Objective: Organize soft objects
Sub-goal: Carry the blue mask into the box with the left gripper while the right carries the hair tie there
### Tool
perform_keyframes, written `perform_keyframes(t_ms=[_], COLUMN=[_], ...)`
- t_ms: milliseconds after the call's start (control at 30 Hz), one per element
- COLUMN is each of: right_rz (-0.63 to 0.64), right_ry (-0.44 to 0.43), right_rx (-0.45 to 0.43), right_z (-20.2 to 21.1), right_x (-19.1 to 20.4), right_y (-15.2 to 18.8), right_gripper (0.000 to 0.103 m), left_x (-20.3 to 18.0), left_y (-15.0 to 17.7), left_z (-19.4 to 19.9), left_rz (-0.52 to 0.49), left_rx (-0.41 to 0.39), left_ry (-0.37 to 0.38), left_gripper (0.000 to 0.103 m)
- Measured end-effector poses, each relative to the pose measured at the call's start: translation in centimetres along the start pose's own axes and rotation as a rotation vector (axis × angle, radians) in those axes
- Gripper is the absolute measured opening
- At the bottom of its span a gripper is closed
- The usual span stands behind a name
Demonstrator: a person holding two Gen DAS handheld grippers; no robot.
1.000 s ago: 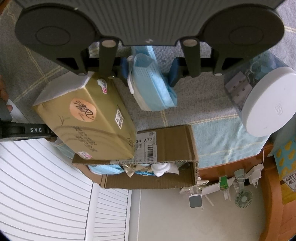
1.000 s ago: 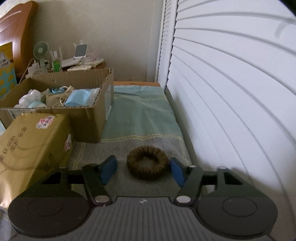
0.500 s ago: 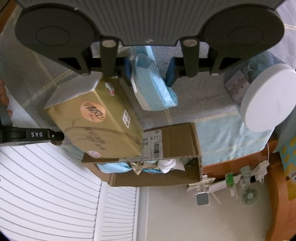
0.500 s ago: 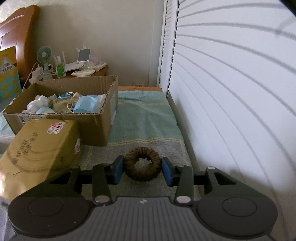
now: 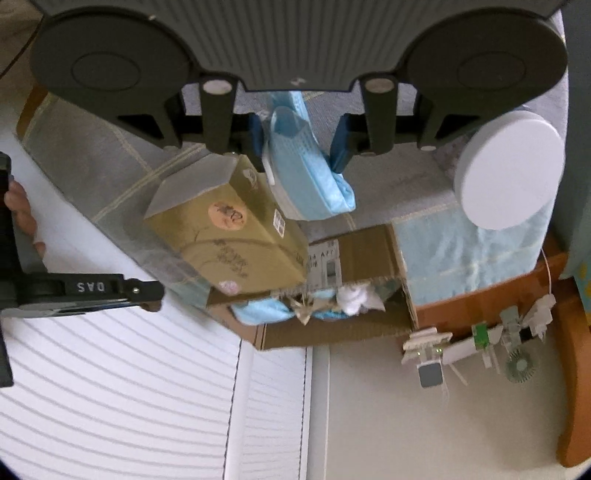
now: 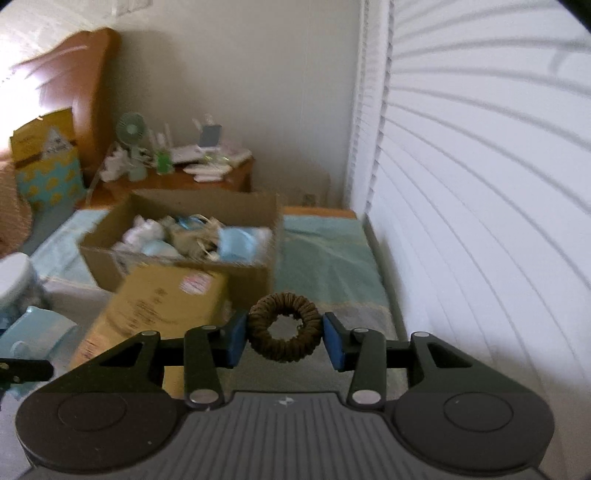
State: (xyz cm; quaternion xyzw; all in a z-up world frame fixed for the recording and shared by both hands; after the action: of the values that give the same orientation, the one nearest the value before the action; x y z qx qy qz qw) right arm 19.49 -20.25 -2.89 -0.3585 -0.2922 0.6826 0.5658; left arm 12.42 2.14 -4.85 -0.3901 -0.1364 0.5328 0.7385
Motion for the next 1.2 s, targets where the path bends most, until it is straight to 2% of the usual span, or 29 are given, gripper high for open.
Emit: perform_keyframes(t_ms=[333,567,633,700,900,1200], right_rz=[0.078,0.123,0.126,0.131,0.131,0.063], right_ry=[-0.118,-0.144,-0.152,-0.156,-0.147,-0.133], right_rx=[-0.032,-0.024,-0.029,-0.03,-0.034,-0.028], right_z=[-1.4,-4.5,-5.4,-6.0,-5.2,0.2], right_x=[4.5,7.5,8.1,8.5,8.3,6.0], right_y=[-4.6,-7.4,-8.1,-8.4,-7.3,-4.2], right_gripper=[0.049,0.049,0.054,0.072,0.103,0.103], left_x=[0.7,1.8,2.1,2.3,2.6,2.2], left_y=[-0.6,-0.7,-0.7,-0.7,-1.0,-3.0], left_z=[1.6,1.7,1.8,1.8,1.6,1.1], left_rz=[-0.012,0.0,0.008,0.009,0.006,-0.037], left_rx=[-0.057,-0.074,-0.077,-0.079,-0.072,-0.068], left_ry=[-0.002,-0.014,-0.018,-0.026,-0.034,-0.035], left_gripper=[0.035,0.035,0.035,0.035,0.035,0.035])
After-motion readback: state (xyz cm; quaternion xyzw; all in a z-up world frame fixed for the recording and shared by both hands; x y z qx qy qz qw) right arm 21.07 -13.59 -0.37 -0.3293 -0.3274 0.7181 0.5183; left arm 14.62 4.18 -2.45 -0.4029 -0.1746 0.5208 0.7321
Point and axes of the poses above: each gripper's, at about its wrist camera, not at the fingertips, and z roughly against the way its jaws point, x to its left, y to its underside, the point moved 3 cm from there along -z, roughly the way its jaws point, and after that the axes turned 14 degrees about y, right-handed, at the moved point
